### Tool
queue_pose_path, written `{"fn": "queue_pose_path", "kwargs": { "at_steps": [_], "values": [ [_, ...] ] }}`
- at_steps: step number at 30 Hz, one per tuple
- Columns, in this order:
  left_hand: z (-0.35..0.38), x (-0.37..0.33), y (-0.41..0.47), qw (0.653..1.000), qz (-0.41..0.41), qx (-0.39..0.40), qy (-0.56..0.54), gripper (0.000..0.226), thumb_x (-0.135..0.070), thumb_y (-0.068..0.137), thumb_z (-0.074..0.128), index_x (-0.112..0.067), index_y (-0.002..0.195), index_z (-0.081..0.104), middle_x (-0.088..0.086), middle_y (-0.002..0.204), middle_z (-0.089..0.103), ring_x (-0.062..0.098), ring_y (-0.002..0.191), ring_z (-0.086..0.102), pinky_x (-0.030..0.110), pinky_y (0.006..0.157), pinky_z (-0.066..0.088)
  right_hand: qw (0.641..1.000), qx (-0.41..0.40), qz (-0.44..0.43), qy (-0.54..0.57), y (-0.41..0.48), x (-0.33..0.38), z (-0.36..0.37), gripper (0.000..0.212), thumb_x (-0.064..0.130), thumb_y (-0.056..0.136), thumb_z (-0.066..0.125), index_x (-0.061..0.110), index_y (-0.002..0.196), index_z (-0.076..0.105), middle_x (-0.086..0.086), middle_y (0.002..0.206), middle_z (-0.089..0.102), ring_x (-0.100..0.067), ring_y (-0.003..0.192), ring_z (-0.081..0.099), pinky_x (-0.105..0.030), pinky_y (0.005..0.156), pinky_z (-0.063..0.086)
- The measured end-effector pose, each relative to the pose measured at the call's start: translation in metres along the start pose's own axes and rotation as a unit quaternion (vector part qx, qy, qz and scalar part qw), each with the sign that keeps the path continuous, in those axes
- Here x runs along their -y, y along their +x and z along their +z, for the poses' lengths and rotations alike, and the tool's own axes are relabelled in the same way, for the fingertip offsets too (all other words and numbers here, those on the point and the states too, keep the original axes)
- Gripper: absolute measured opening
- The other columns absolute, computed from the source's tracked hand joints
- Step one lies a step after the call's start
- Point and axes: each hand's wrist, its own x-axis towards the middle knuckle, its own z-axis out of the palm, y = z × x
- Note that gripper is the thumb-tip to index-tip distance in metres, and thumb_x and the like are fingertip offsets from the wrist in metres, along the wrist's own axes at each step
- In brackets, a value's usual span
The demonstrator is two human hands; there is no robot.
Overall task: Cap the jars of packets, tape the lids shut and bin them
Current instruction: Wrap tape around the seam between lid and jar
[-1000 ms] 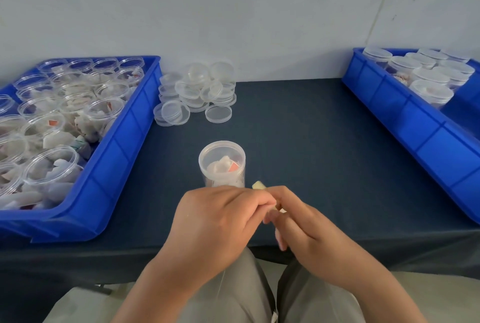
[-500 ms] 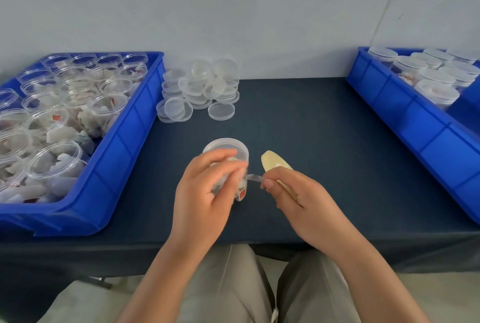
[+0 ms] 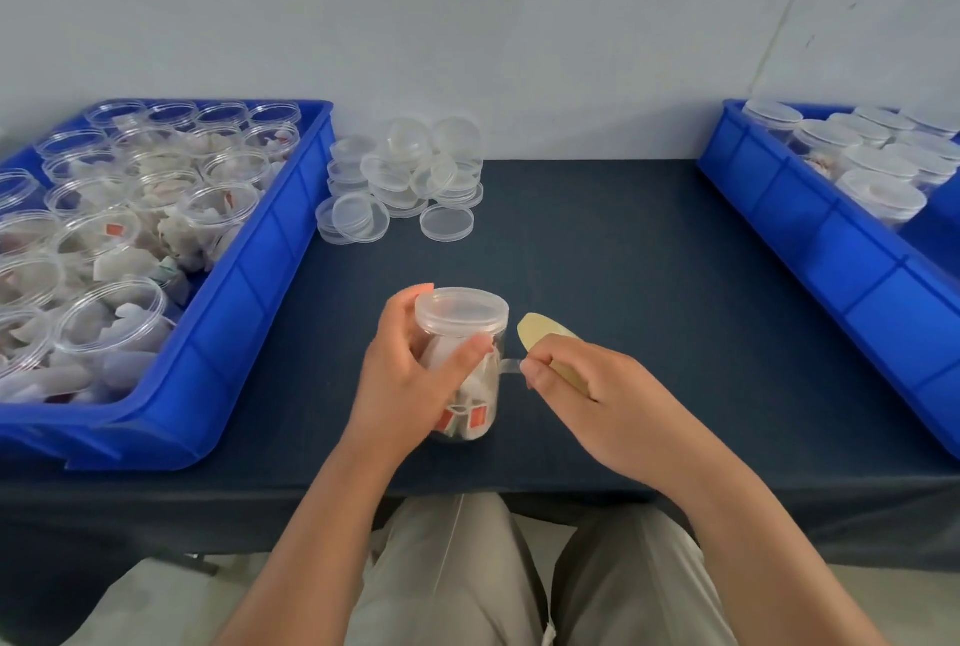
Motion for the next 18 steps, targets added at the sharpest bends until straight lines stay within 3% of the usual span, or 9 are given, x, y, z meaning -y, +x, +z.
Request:
{"fn": "queue_pose_path", "kwargs": {
  "at_steps": [2,5,8,13,15,18],
  "values": [
    [-0.004,-0.001,0.000,0.999,-0.007,0.031,-0.005,0.060,-0.074,0.076,0.070,-0.066,0.131,0.046,-0.046,0.125,0.055,-0.019,0.116,0.057,0.003,0.076,0.052,0.999,0.017,0.020,0.025,0.002,-0.001,-0.002,0.027,0.063,0.105,0.037,0.049,0.089,0.053,0.022,0.086,0.063,0.001,0.080,0.065,-0.019,0.059,0.048],
    [-0.005,-0.005,-0.001,0.998,-0.016,0.048,-0.025,0.068,-0.062,0.092,0.069,-0.057,0.152,0.037,-0.055,0.124,0.049,-0.022,0.117,0.056,0.004,0.079,0.053,0.998,0.036,0.039,0.043,0.009,0.002,-0.001,0.029,0.062,0.106,0.039,0.047,0.086,0.054,0.013,0.083,0.063,-0.007,0.076,0.065,-0.032,0.065,0.052],
    [-0.007,-0.011,-0.003,0.996,-0.013,0.081,-0.041,0.055,-0.052,0.098,0.063,-0.063,0.146,0.038,-0.043,0.127,0.057,-0.011,0.118,0.062,0.005,0.081,0.052,0.998,0.039,0.040,0.030,0.016,0.005,0.002,0.030,0.060,0.108,0.042,0.048,0.083,0.052,0.017,0.079,0.062,-0.001,0.067,0.057,-0.026,0.059,0.044],
    [-0.006,-0.015,-0.003,0.998,-0.013,0.063,-0.022,0.034,-0.052,0.093,0.058,-0.063,0.123,0.046,-0.032,0.120,0.061,-0.005,0.112,0.065,0.010,0.078,0.055,0.998,0.034,0.037,0.032,0.021,0.007,0.003,0.030,0.059,0.108,0.041,0.047,0.083,0.052,0.025,0.085,0.063,0.003,0.074,0.059,-0.021,0.060,0.041],
    [-0.004,-0.014,-0.002,0.998,-0.007,0.055,-0.011,0.036,-0.063,0.087,0.059,-0.063,0.121,0.044,-0.031,0.121,0.060,-0.004,0.113,0.065,0.014,0.077,0.057,0.998,0.031,0.039,0.035,0.022,0.008,0.003,0.030,0.059,0.108,0.042,0.047,0.083,0.053,0.028,0.085,0.063,0.005,0.075,0.059,-0.020,0.060,0.041],
    [-0.003,-0.014,-0.003,0.999,0.010,0.045,0.014,0.058,-0.072,0.075,0.071,-0.059,0.124,0.043,-0.032,0.122,0.059,-0.004,0.114,0.063,0.012,0.079,0.057,0.998,0.029,0.035,0.038,0.023,0.008,0.003,0.028,0.056,0.109,0.043,0.050,0.083,0.052,0.023,0.078,0.061,0.002,0.067,0.055,-0.020,0.058,0.038]
  ]
}}
